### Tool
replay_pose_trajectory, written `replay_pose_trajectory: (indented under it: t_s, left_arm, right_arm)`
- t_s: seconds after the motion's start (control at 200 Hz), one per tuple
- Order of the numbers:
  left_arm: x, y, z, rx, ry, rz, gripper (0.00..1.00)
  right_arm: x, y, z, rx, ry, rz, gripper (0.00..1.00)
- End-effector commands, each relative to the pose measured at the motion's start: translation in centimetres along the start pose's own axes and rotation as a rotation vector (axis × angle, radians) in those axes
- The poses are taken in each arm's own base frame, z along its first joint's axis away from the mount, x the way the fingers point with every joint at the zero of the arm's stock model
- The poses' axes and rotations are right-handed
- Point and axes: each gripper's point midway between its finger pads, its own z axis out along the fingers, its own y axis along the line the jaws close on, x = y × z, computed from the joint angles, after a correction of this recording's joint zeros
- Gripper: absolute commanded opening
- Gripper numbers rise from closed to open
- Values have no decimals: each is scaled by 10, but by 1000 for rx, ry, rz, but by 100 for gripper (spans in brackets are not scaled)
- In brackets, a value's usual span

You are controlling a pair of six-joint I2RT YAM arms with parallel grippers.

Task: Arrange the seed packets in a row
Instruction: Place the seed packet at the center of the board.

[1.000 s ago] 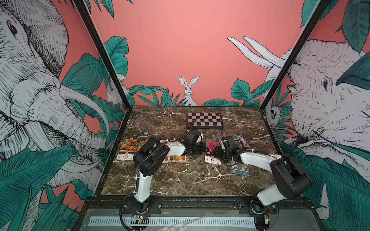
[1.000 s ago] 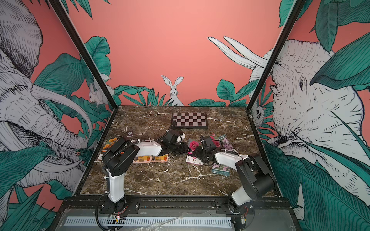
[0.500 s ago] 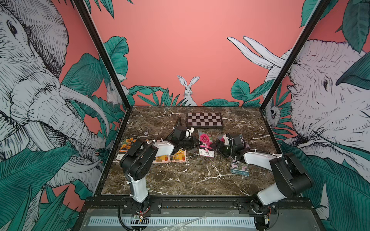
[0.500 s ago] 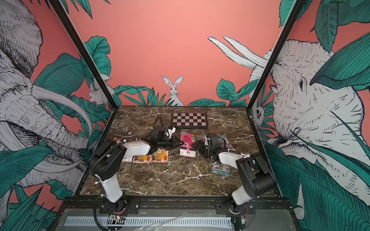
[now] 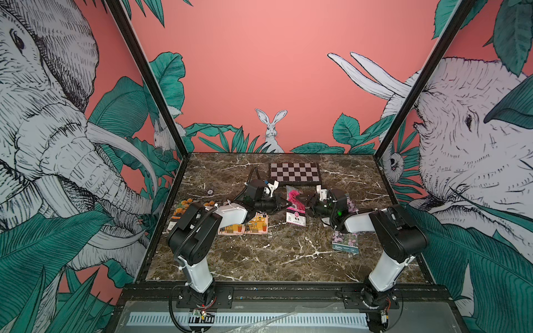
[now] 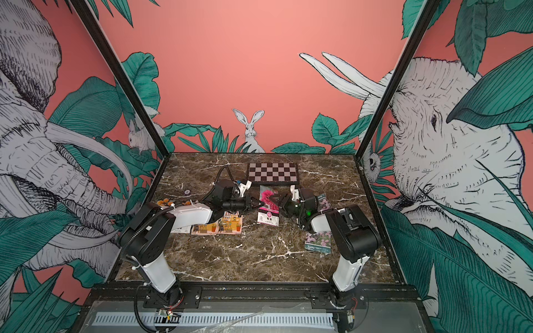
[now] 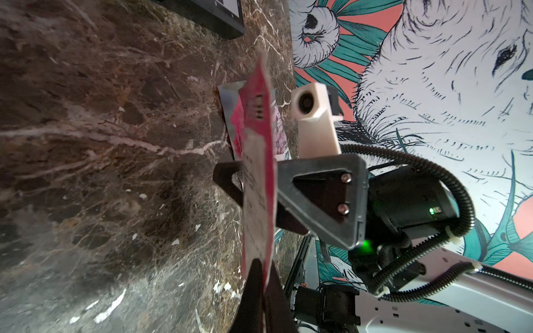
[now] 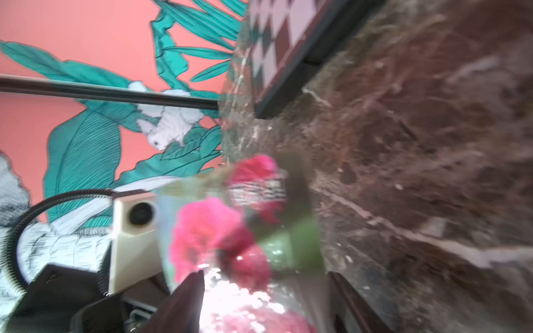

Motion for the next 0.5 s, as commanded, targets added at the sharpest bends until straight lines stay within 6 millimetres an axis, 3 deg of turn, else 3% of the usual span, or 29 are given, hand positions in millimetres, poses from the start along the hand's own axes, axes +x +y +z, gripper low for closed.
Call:
replay_pose_trajectory:
  t_s: [0.0, 0.12, 0.24, 0.495]
  left_arm:
    - [2, -22, -10, 55, 8, 32, 1]
    - [-4, -29, -12, 72, 2, 41, 1]
    - [-8, -24, -14, 61, -6, 32, 1]
    - [-11, -2, -24, 12, -25, 9, 1]
  right_arm:
    - [-3, 24, -4, -95, -12, -16, 81]
    - [-2, 30, -5, -105, -1, -30, 84]
    - [-2, 40, -8, -129, 1, -53, 80]
    - [2, 43, -13, -108, 13, -90, 55]
